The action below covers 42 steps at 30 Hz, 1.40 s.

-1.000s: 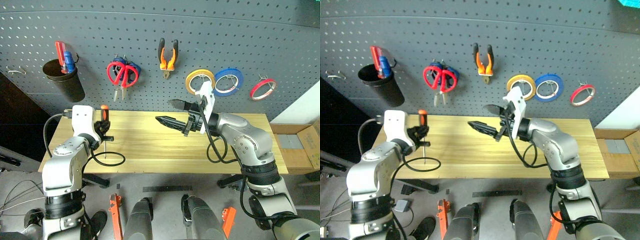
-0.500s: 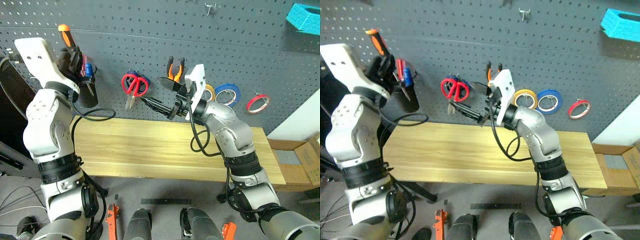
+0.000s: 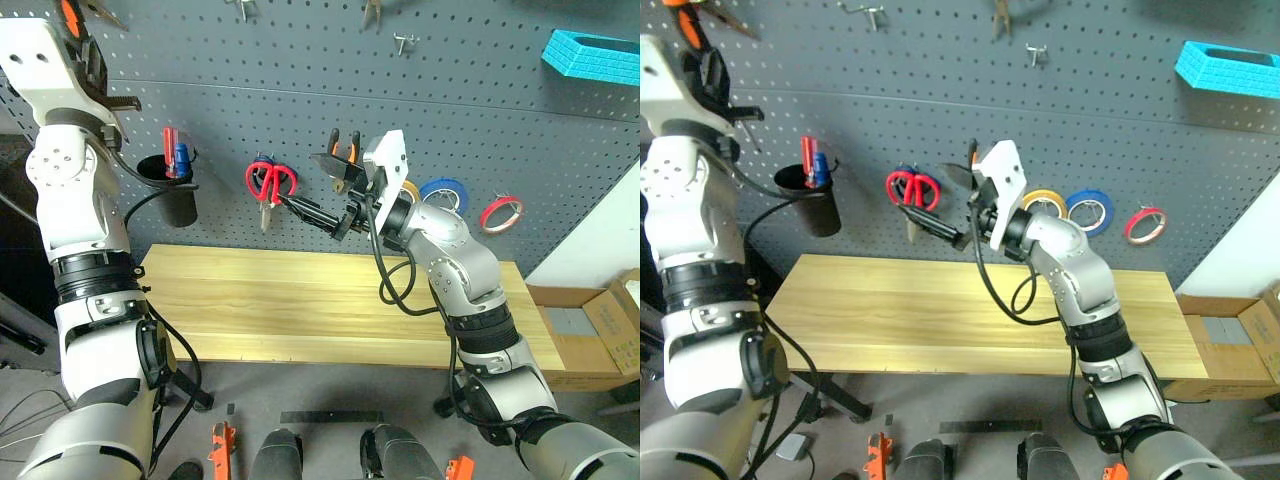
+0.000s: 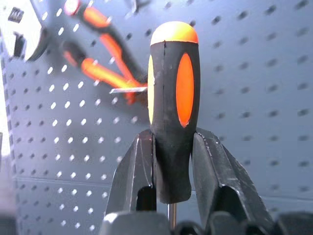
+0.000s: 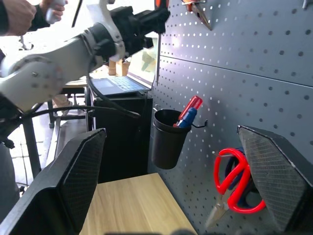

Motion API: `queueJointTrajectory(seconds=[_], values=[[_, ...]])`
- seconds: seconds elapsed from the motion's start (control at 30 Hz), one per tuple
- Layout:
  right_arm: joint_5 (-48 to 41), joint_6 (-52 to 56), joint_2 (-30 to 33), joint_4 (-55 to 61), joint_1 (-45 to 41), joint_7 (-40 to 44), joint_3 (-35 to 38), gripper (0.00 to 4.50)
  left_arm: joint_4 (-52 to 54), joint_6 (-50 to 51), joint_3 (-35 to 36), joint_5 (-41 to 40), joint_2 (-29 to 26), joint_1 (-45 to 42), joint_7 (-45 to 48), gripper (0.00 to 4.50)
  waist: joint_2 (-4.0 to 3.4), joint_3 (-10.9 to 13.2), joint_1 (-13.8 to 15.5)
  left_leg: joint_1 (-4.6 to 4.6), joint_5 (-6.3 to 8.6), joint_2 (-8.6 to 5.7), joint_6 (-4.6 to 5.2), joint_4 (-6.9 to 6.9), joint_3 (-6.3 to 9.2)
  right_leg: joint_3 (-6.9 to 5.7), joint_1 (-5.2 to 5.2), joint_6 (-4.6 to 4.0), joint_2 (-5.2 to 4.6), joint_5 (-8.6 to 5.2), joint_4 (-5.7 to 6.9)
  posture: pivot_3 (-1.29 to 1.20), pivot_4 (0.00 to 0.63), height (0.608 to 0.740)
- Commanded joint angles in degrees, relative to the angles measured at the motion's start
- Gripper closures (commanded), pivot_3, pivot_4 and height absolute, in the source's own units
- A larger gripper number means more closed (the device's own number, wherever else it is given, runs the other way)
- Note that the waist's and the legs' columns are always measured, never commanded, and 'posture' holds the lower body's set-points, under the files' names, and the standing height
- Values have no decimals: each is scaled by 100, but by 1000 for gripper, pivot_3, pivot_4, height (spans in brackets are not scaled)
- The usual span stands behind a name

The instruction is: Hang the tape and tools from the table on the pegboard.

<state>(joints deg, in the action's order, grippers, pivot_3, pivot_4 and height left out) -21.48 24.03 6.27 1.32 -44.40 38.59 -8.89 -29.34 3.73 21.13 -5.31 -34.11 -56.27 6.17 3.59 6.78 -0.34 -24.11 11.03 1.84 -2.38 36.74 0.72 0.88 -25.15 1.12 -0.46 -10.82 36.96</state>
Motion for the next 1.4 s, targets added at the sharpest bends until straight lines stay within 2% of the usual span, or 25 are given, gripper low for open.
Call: queueJointTrajectory(seconds=[0.03,0.23,0.4,0.7,0.97,1.07,1.17,1.4], values=[[-25,-85,-10,210,-53,-8,49,0,-707,-662,-98,40,-70,-380,39,3826,4,-3,1,0,0,0,0,1,0,0,0,0,0,0,0,23,0,740],[-34,-23,11,235,-33,-29,47,0,-1994,-1569,-217,-97,125,-595,554,3826,6,-8,2,-1,0,1,0,7,-7,1,0,-20,-1,15,1,10,0,740],[-38,100,46,386,65,-100,40,0,-2776,-2062,-445,184,183,-501,328,3826,8,-11,-39,-1,0,1,0,8,-14,7,0,-24,-1,18,2,-9,5,740],[-37,224,111,531,159,-223,62,0,-2921,-2471,-508,189,240,-143,30,3826,9,-13,-154,0,0,4,1,11,-15,7,-2,-23,-1,21,9,-20,10,740],[-13,241,155,507,166,-246,37,0,-2691,-2763,-471,169,140,38,-201,1148,9,-62,-158,2,0,5,0,15,-19,9,0,-22,-2,23,10,-23,8,740],[-19,239,182,482,156,-221,37,0,-2229,-2781,-389,-21,176,170,-90,164,7,-88,-159,5,0,5,1,15,-20,9,1,-22,-2,23,11,-24,4,740],[-35,229,217,457,155,-157,24,0,-1468,-2573,-346,-376,288,409,289,164,7,-108,-159,10,0,6,0,15,-20,9,6,-24,-2,24,12,-21,1,740],[-133,197,465,404,347,196,101,0,1878,-818,-532,-2004,390,1916,1846,164,6,-169,-191,26,0,6,1,16,-31,19,22,-26,-4,25,9,2,0,740]])
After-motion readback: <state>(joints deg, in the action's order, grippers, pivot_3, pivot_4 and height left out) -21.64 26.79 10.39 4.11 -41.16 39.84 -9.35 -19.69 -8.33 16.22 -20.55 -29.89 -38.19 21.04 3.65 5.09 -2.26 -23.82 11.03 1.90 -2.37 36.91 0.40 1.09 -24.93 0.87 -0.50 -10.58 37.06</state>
